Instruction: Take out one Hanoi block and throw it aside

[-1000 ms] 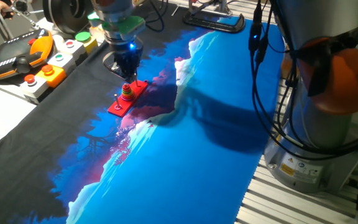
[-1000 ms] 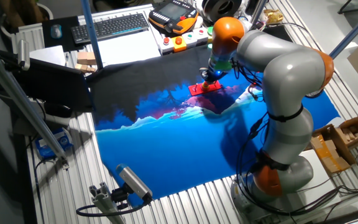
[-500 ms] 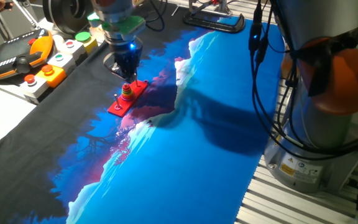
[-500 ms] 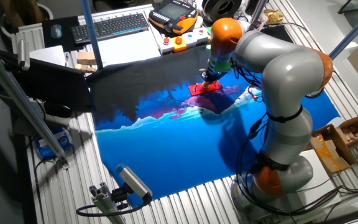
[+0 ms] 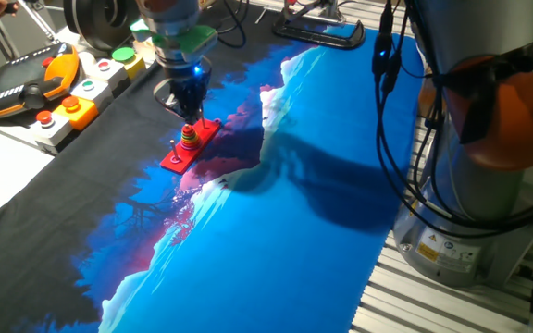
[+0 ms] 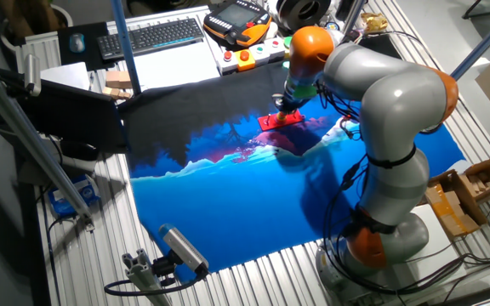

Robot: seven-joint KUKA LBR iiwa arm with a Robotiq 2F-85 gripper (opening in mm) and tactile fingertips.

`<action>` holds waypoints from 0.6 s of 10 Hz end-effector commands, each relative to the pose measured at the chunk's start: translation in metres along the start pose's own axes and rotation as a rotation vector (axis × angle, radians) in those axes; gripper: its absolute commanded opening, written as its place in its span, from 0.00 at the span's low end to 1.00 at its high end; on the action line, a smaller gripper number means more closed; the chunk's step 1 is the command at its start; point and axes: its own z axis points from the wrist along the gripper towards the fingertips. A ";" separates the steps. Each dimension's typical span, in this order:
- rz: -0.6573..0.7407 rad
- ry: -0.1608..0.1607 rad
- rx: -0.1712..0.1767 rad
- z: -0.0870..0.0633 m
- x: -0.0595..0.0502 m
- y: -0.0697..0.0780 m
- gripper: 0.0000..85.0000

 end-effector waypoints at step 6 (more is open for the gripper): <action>0.007 -0.002 -0.016 0.020 -0.009 0.002 0.55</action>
